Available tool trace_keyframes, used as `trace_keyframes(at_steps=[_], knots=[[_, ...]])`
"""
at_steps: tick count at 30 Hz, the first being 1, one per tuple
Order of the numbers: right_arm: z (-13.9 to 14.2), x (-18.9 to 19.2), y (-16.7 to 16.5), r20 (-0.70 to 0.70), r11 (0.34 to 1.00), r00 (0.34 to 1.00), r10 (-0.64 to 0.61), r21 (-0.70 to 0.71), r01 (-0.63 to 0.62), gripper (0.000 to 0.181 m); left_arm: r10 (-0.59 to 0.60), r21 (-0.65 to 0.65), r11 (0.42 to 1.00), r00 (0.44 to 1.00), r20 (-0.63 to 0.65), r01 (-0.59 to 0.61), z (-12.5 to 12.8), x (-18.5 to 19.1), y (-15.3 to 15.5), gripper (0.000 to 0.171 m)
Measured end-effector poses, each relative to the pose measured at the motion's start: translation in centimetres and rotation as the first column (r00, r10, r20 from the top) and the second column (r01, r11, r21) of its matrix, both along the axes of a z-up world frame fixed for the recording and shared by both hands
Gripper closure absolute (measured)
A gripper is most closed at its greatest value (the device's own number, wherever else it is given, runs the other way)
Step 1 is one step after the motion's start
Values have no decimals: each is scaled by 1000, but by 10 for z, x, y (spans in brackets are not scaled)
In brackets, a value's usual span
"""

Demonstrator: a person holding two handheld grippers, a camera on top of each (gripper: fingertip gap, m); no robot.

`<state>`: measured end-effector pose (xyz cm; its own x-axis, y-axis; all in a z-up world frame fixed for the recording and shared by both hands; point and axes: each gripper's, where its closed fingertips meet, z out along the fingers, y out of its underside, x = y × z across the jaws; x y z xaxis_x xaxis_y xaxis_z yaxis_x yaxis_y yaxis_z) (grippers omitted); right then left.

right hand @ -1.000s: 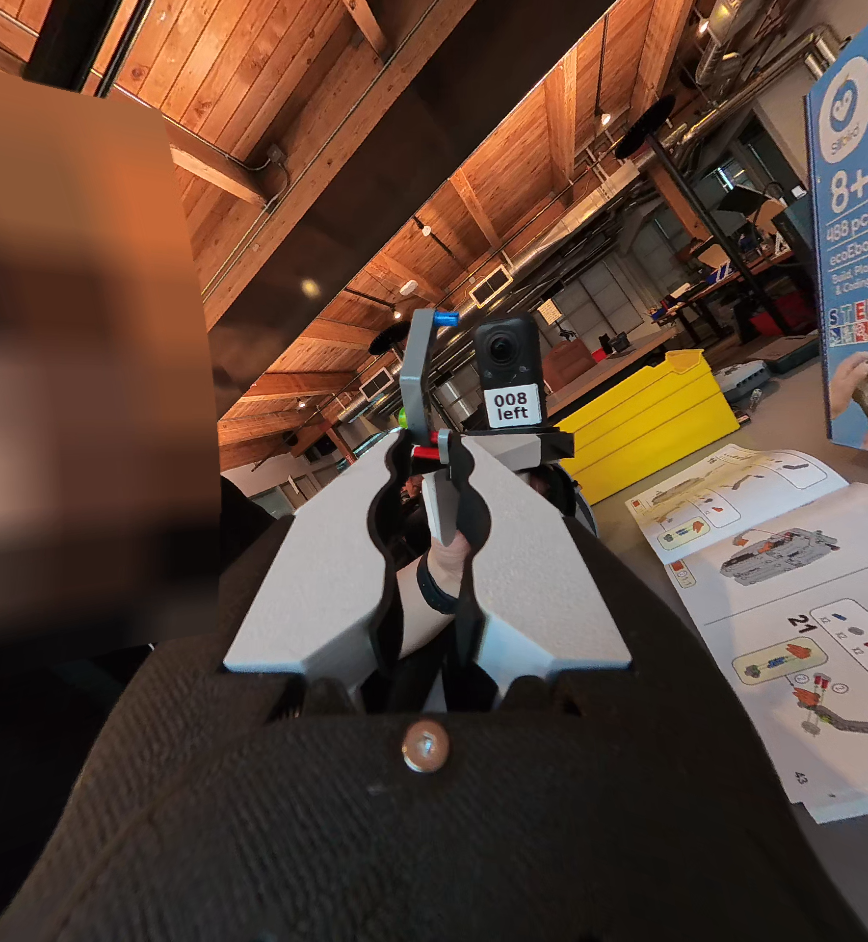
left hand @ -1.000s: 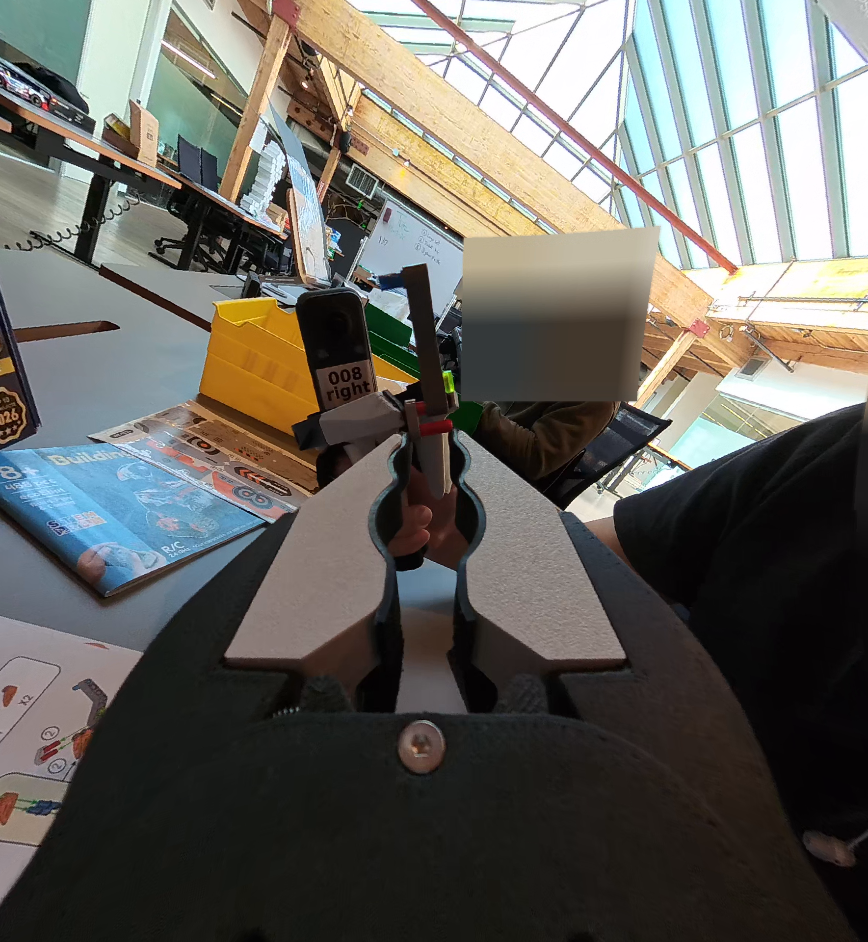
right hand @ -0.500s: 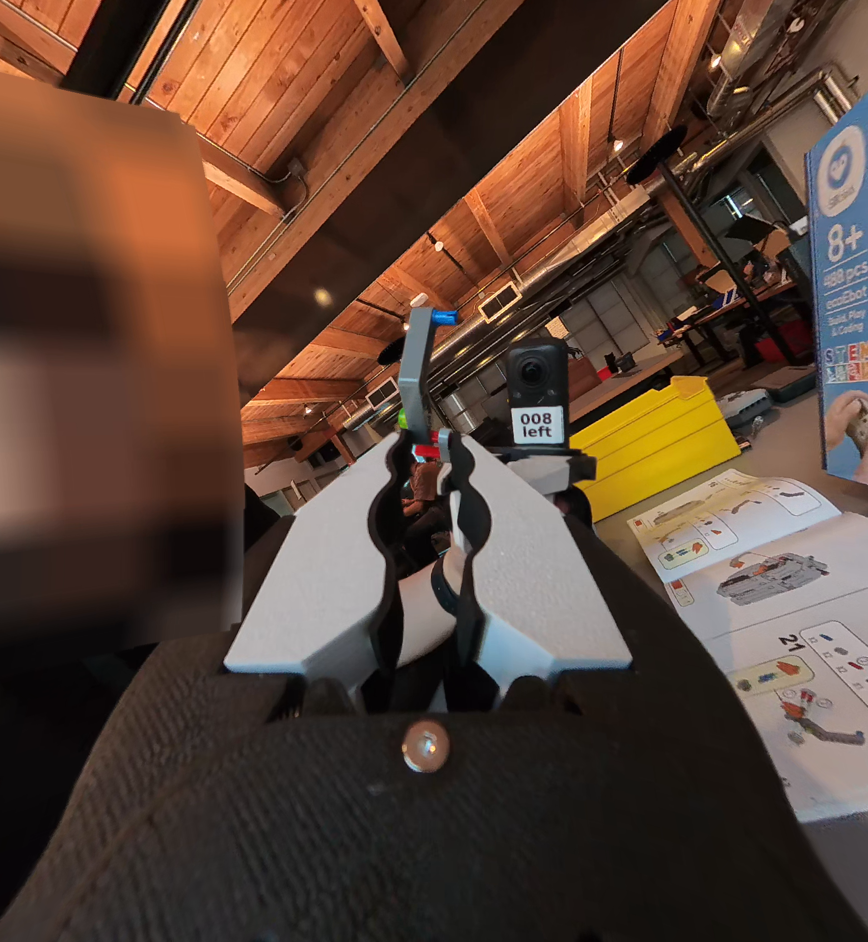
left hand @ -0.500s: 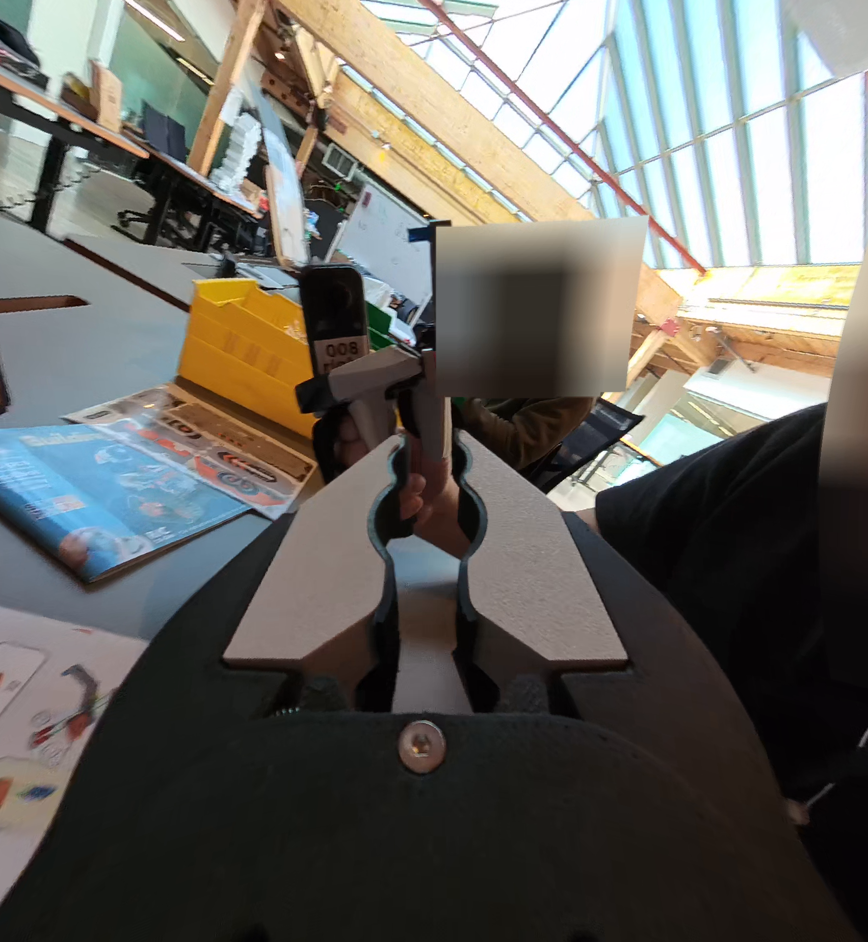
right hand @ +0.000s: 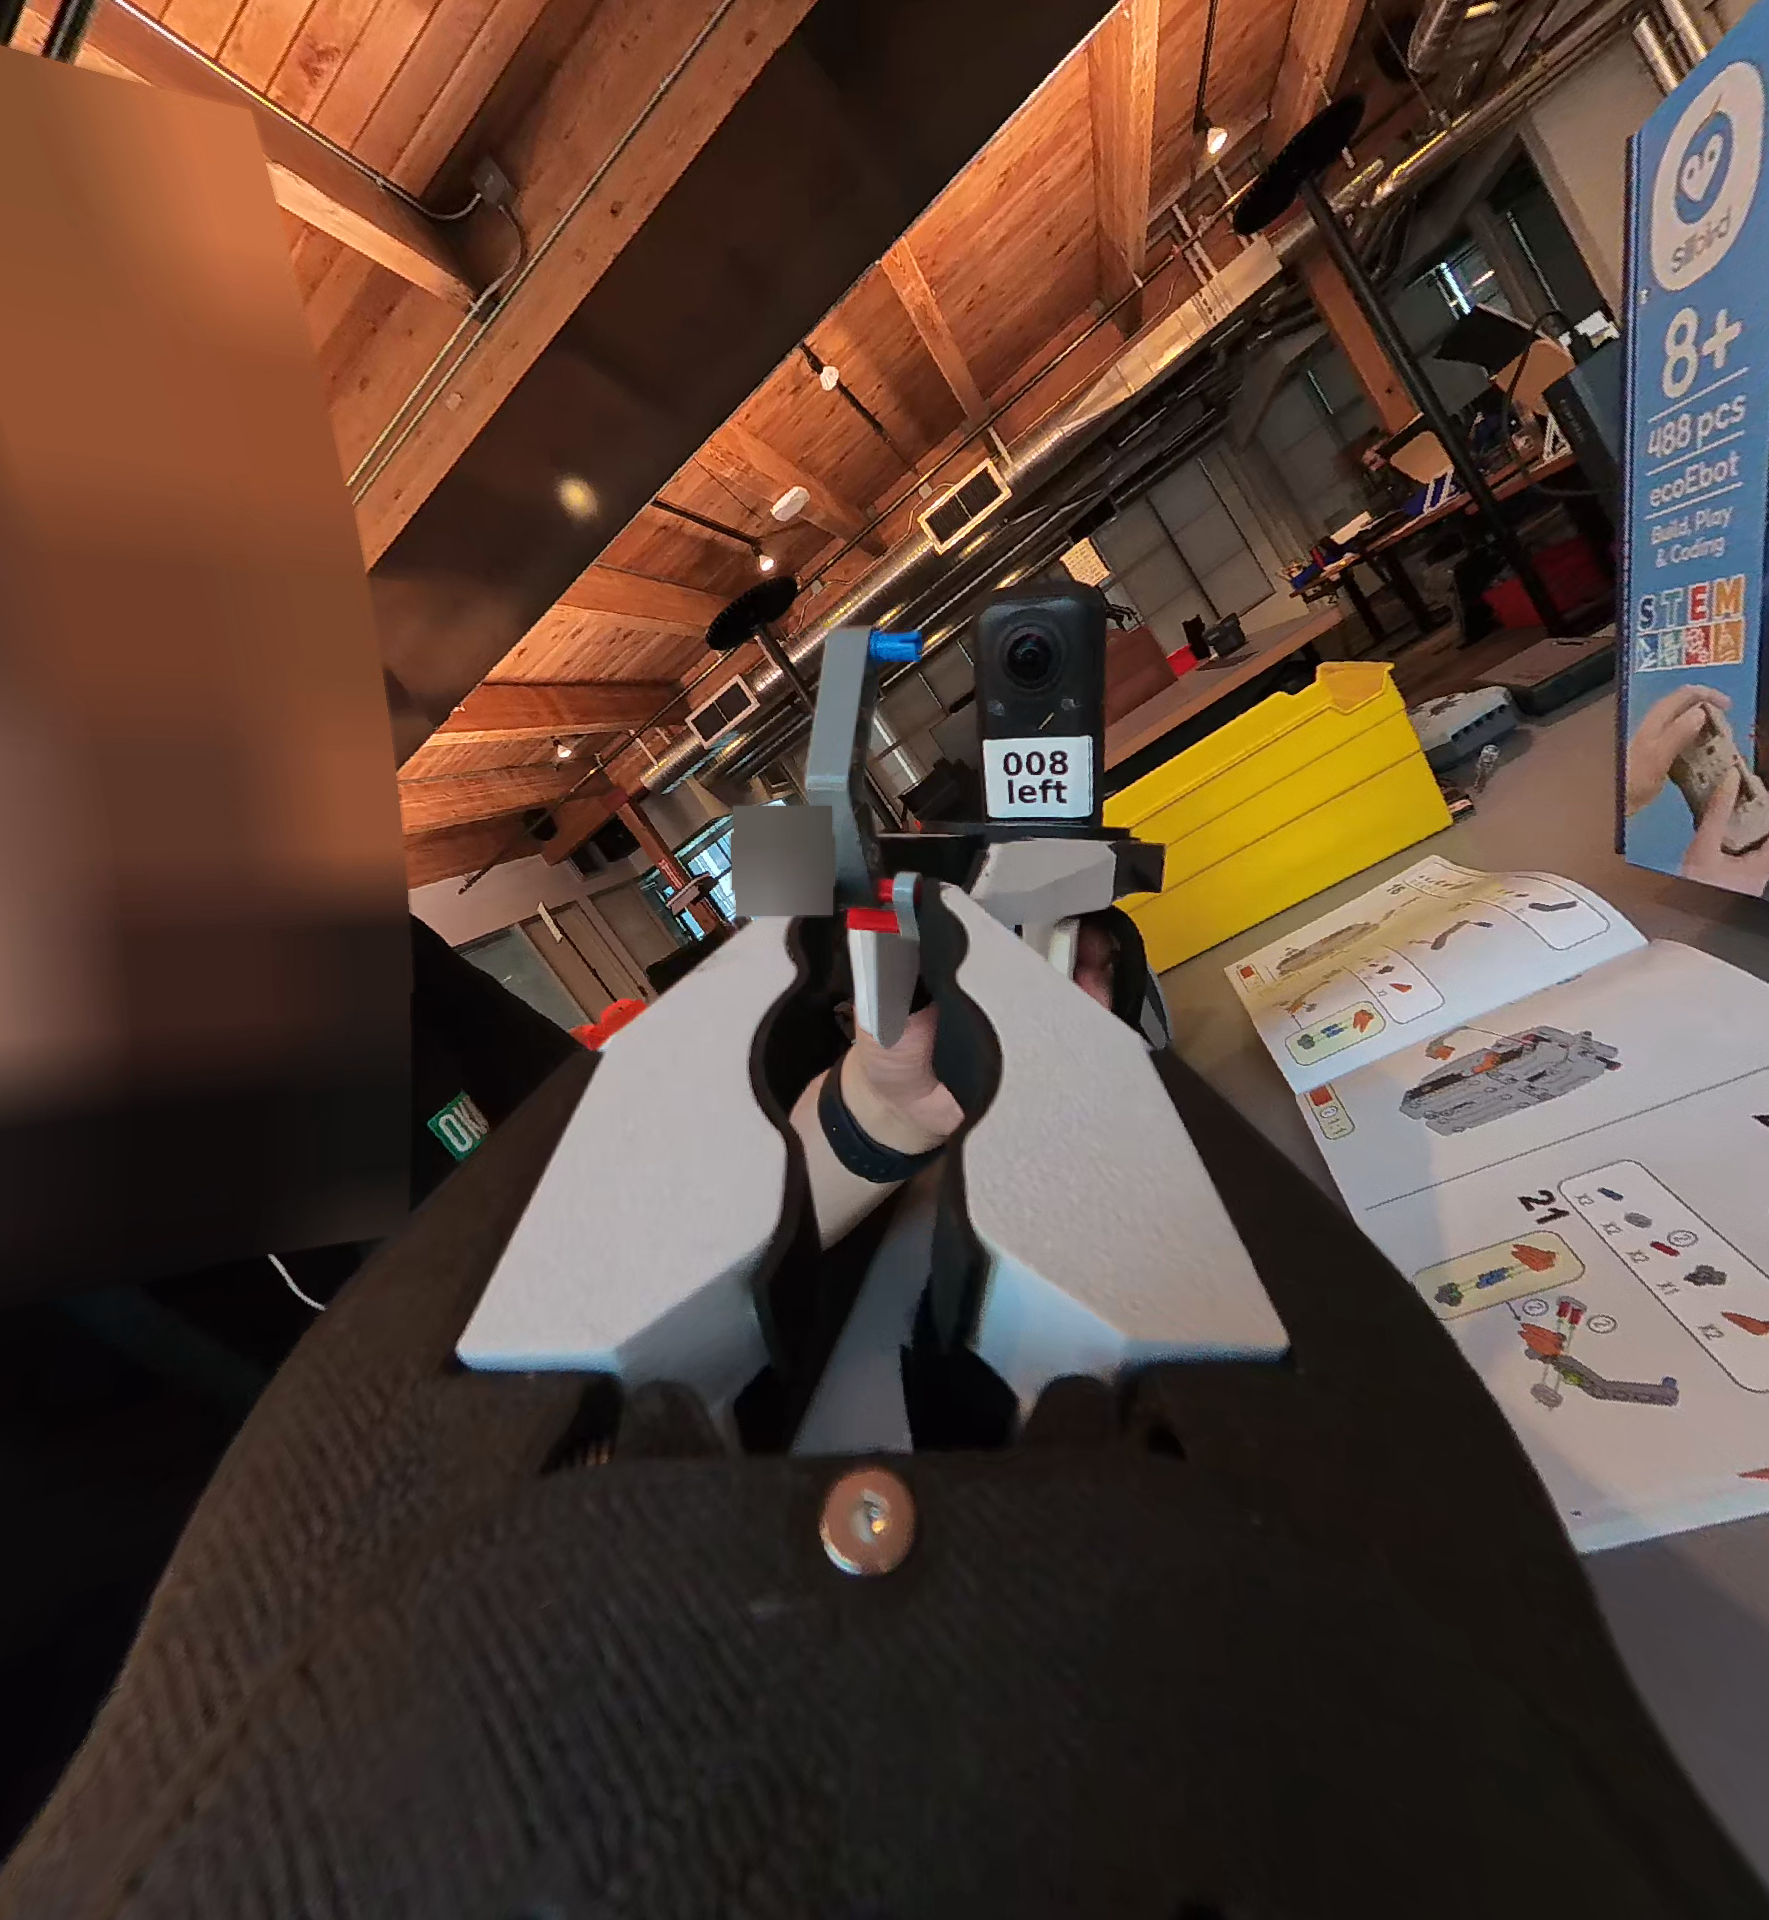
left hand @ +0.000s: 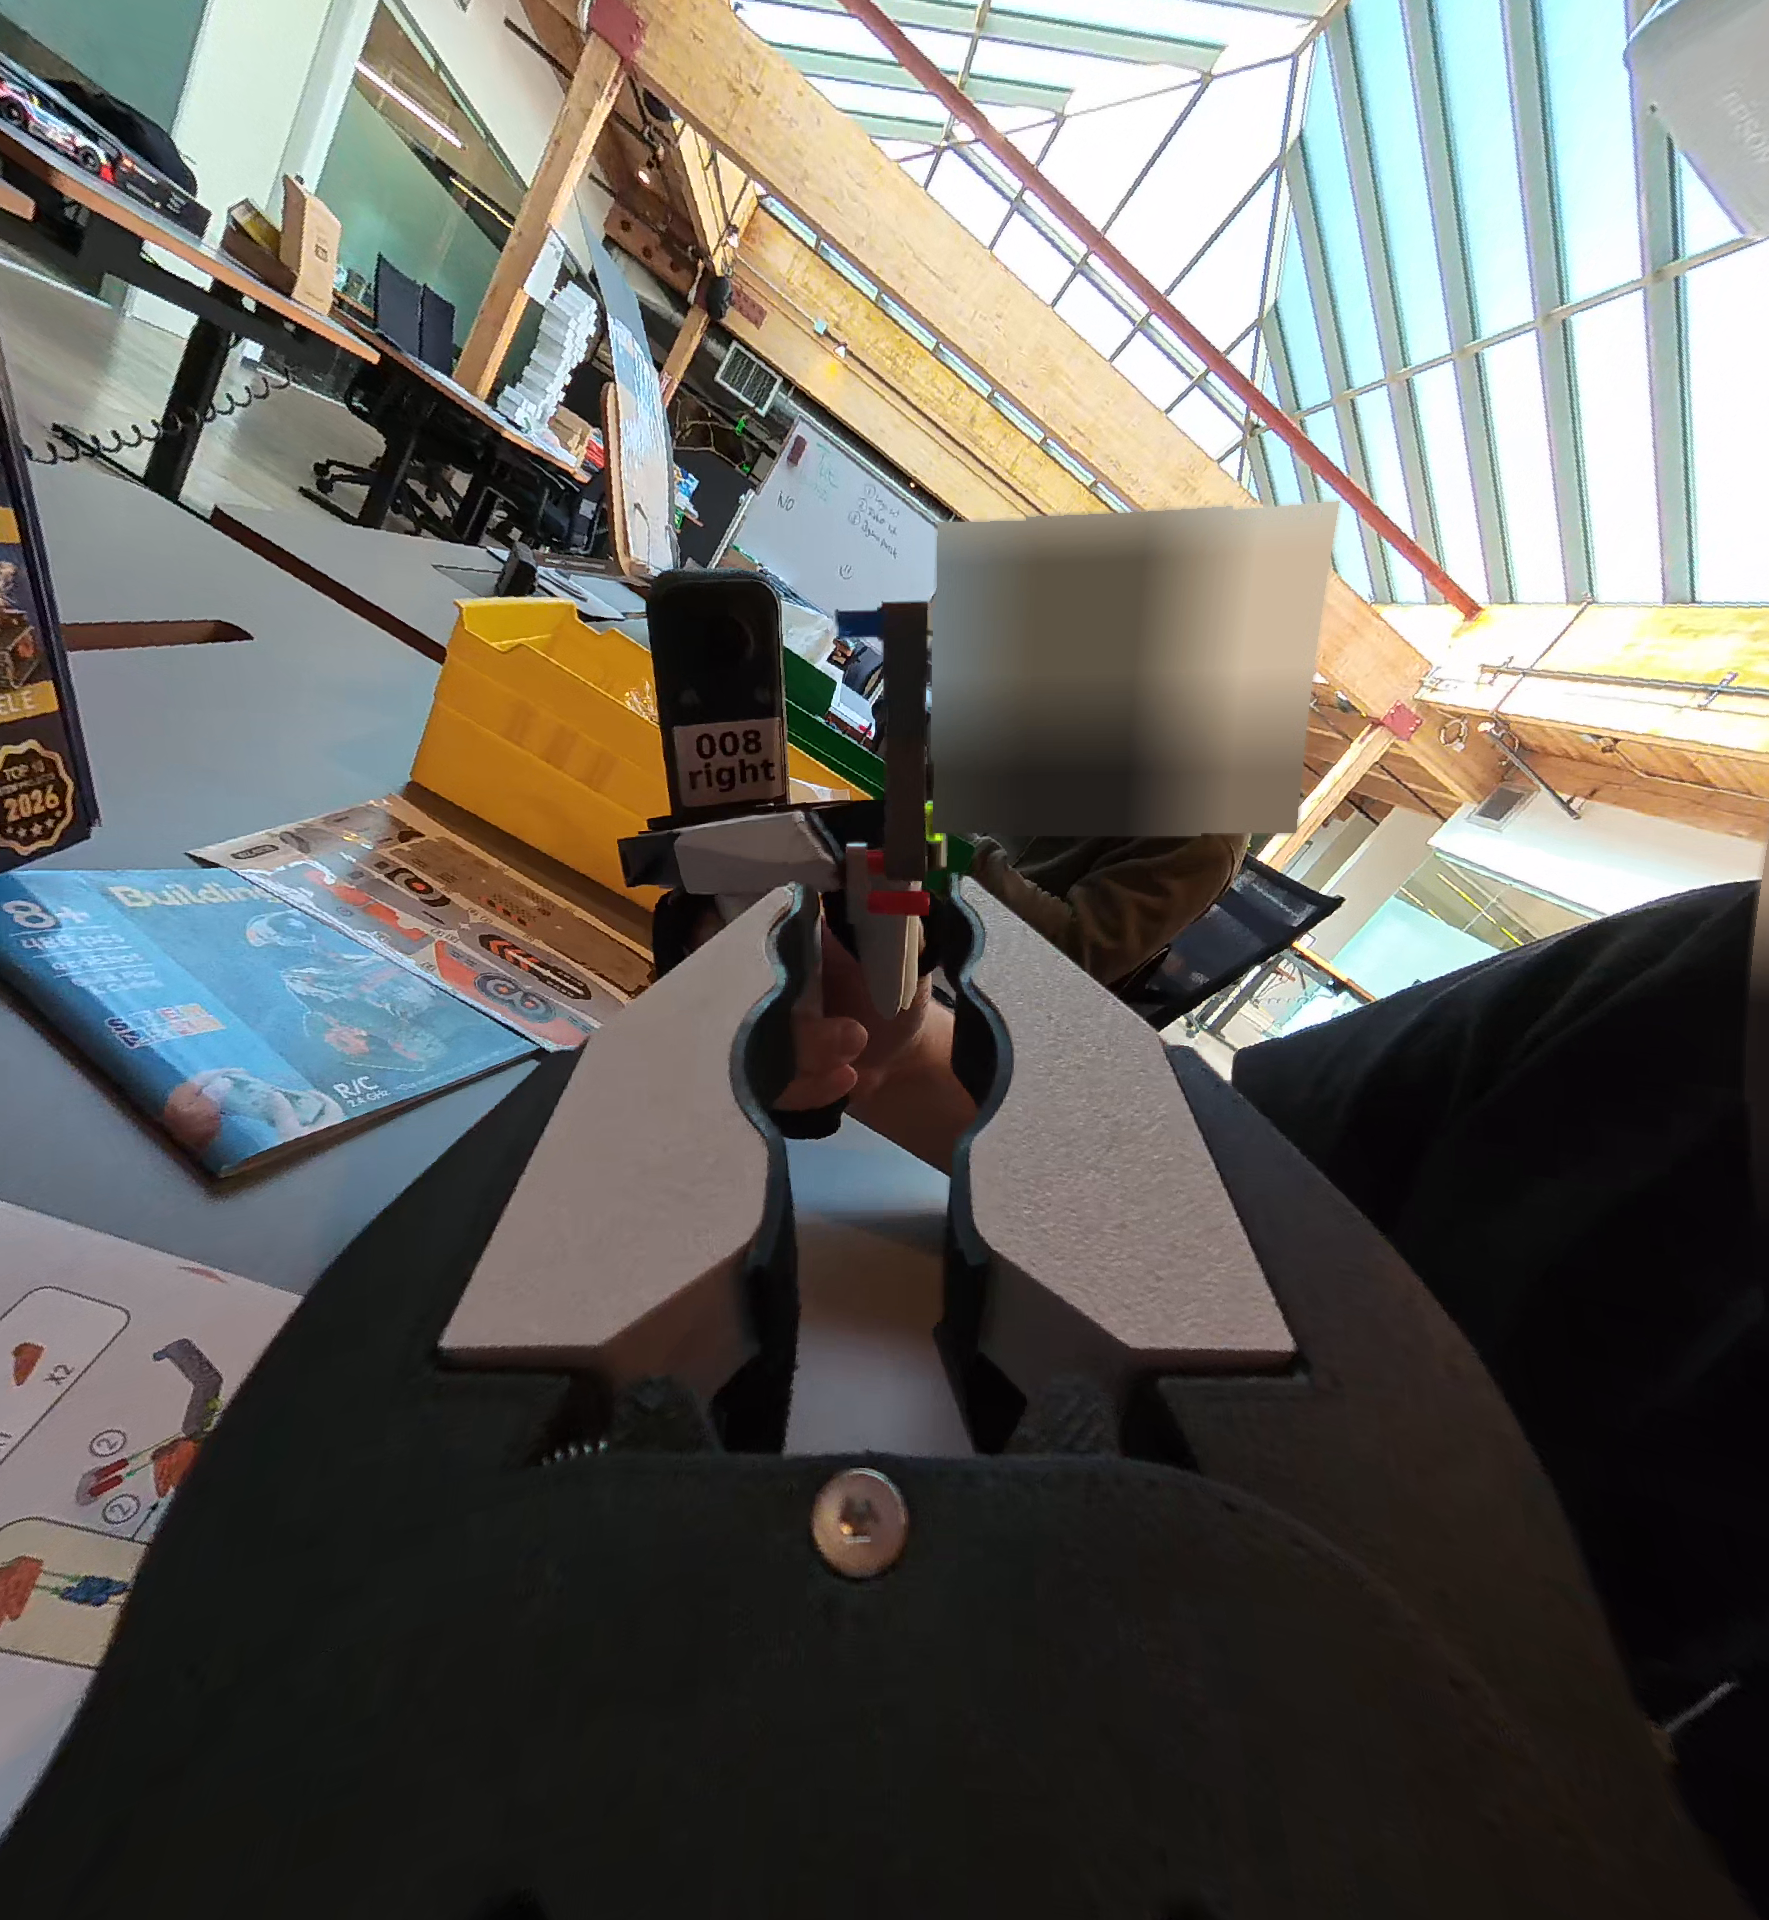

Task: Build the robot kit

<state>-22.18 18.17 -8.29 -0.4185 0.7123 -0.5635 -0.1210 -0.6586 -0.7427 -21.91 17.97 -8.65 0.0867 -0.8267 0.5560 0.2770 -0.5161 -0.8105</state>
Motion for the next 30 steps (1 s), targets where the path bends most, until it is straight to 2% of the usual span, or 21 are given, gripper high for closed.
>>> trace_keyframes(at_steps=[6,20,30], knots=[[-1,-1,1,2,1000,1000,-1,-4,1,166,17,8,1000,1000,-20,-17,-3,2,1,154],[-2,-2,5,6,999,999,-44,21,44,166,9,-64,998,998,62,-5,-3,0,6,155],[-5,-2,9,9,996,997,-81,33,81,166,27,-84,996,998,57,-22,-5,0,9,159]])
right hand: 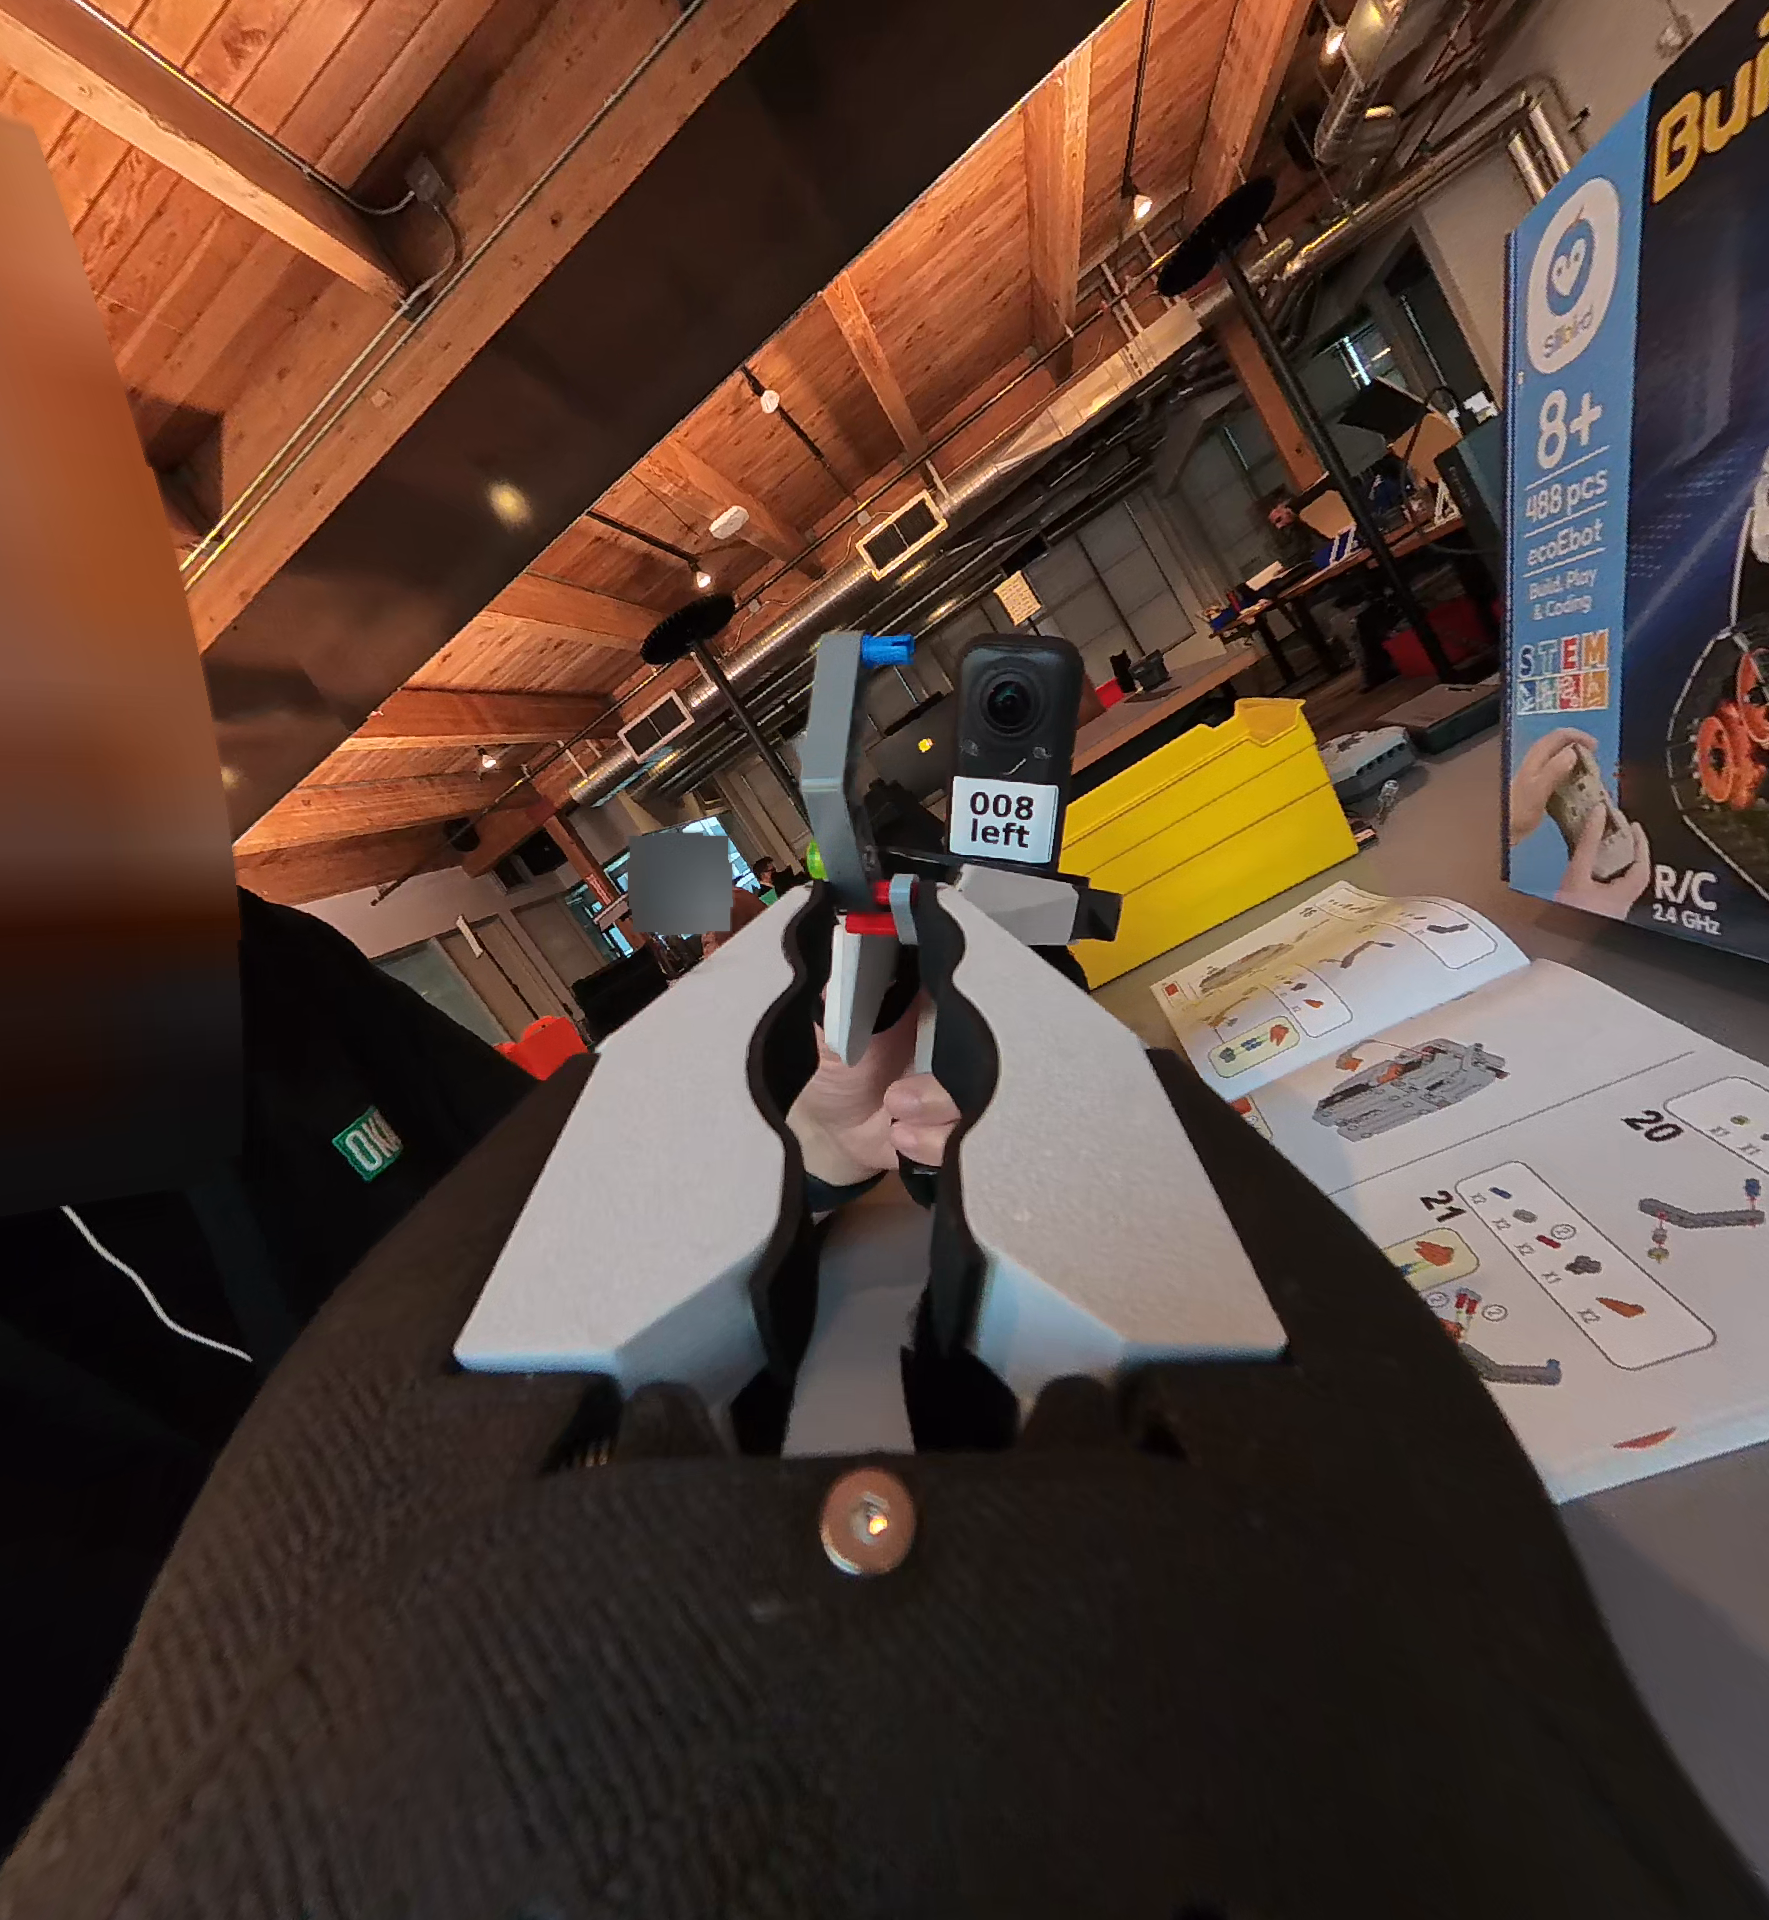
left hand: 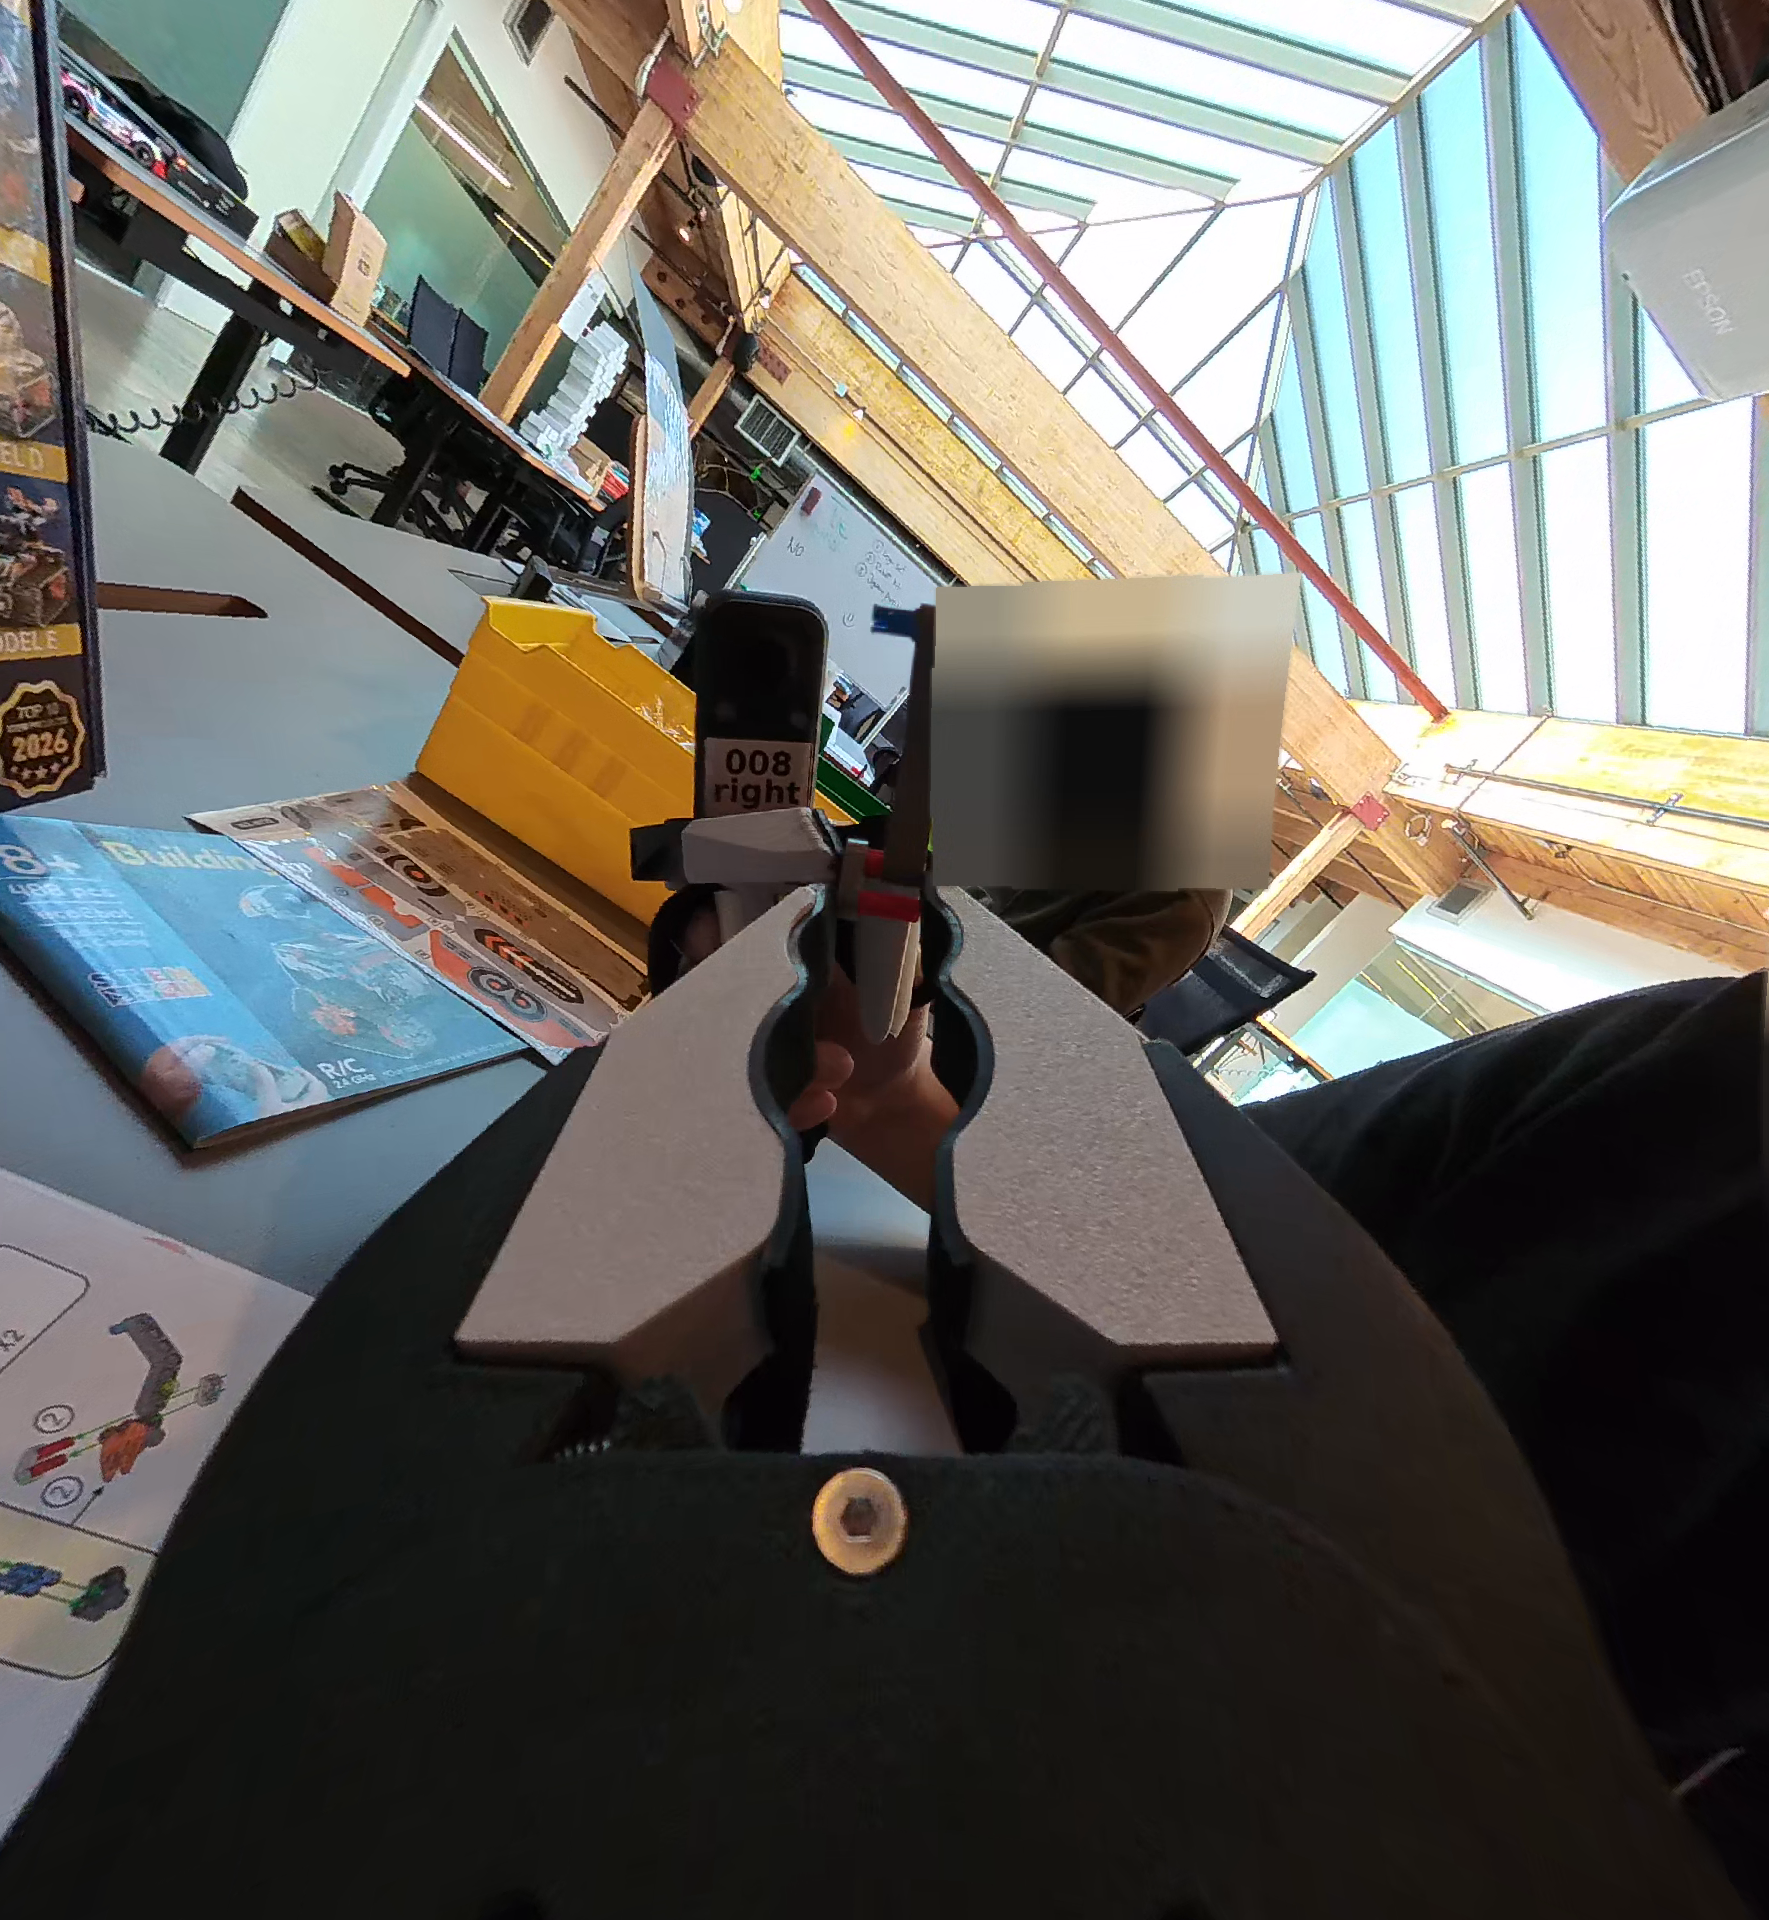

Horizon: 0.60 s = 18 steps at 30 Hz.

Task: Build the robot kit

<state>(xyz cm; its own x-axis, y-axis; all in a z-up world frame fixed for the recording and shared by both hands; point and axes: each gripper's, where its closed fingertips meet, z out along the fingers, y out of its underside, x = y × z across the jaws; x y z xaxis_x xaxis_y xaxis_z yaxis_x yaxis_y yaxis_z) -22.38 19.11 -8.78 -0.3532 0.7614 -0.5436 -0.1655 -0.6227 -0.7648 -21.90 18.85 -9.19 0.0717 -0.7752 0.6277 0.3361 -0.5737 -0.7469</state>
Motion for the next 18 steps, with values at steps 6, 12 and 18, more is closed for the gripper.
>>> trace_keyframes(at_steps=[6,12,18], knots=[[-1,-1,3,-4,1000,1000,-12,-11,12,166,14,-12,1000,1000,-5,-14,-1,-2,3,159],[-1,-2,3,-14,1000,1000,-8,-23,7,166,18,-12,1000,1000,-7,-18,-1,-3,3,159],[2,-1,2,-32,999,999,-6,-35,5,166,-16,-9,1000,1000,-4,15,1,-1,-1,156]])
